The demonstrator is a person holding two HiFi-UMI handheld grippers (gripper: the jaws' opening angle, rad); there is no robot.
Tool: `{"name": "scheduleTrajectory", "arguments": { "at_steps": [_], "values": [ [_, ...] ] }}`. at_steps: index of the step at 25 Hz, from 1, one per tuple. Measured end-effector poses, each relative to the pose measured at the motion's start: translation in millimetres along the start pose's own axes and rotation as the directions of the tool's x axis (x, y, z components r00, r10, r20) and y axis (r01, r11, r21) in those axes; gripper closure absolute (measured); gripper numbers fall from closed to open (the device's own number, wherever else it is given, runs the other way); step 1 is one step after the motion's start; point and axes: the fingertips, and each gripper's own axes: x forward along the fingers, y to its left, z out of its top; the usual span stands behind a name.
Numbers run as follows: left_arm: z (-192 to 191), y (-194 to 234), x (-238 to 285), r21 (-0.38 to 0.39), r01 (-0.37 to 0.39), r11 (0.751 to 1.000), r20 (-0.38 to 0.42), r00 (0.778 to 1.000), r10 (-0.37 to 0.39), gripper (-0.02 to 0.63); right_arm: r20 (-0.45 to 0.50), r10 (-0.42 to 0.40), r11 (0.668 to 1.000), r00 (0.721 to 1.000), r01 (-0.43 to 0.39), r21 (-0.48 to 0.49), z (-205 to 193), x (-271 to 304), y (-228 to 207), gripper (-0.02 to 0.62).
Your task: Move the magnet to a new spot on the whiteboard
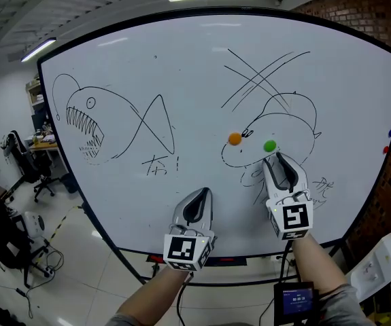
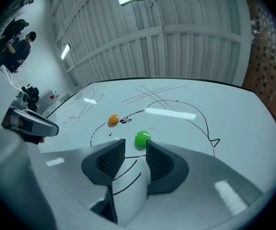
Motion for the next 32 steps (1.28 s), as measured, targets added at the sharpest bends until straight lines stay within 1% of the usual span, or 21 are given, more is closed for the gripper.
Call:
{"name": "scheduleTrajectory", "arguments": {
  "at_steps": [4, 9, 12, 13, 14, 17, 22, 26, 32],
  "values": [
    [-2.0, 2.3, -3.0, 0.001, 0.003, 1.0, -0.007, 1.0, -0.003, 0.606, 0.006, -0.029, 0.999, 1.0, 0.029, -0.038, 5.9, 9.5, -4.0, 0.425],
    [-0.7, 11.2, -5.9, 0.013, -0.009, 1.0, -0.001, 1.0, 0.009, 0.604, -0.025, -0.075, 0.995, 0.997, 0.073, -0.072, 4.1, 21.1, -10.8, 0.416],
    [-0.5, 13.5, -6.7, 0.015, -0.013, 1.0, -0.002, 1.0, 0.013, 0.604, -0.032, -0.086, 0.991, 0.996, 0.082, -0.107, 4.1, 22.0, -10.2, 0.432],
    [-0.9, 13.2, -6.3, 0.015, -0.013, 1.0, -0.003, 1.0, 0.013, 0.605, -0.034, -0.086, 0.989, 0.996, 0.081, -0.122, 4.2, 21.9, -9.4, 0.459],
    [-1.4, 12.4, -5.5, 0.015, -0.011, 1.0, -0.003, 1.0, 0.011, 0.604, -0.037, -0.085, 0.988, 0.996, 0.079, -0.133, 4.2, 22.0, -8.9, 0.468],
    [-2.7, 7.5, -3.6, 0.012, -0.007, 1.0, -0.003, 1.0, 0.008, 0.605, -0.049, -0.073, 0.989, 0.996, 0.066, -0.131, 2.8, 21.8, -9.9, 0.47],
    [-6.1, -7.3, -1.8, 0.009, 0.011, 1.0, -0.012, 1.0, -0.01, 0.604, -0.077, -0.081, 0.993, 0.994, 0.074, -0.089, -8.7, 7.1, -20.9, 0.471],
    [-12.6, -25.9, 3.8, -0.007, 0.034, 0.999, -0.028, 0.999, -0.034, 0.604, -0.076, -0.096, 0.991, 0.992, 0.088, -0.105, -16.2, -13.5, -33.3, 0.471],
    [-23.8, -74.2, 21.9, -0.037, 0.089, 0.995, -0.035, 0.995, -0.09, 0.604, -0.131, -0.142, 0.986, 0.981, 0.128, -0.11, -36.8, -50.8, -76.2, 0.471]
  ]
}}
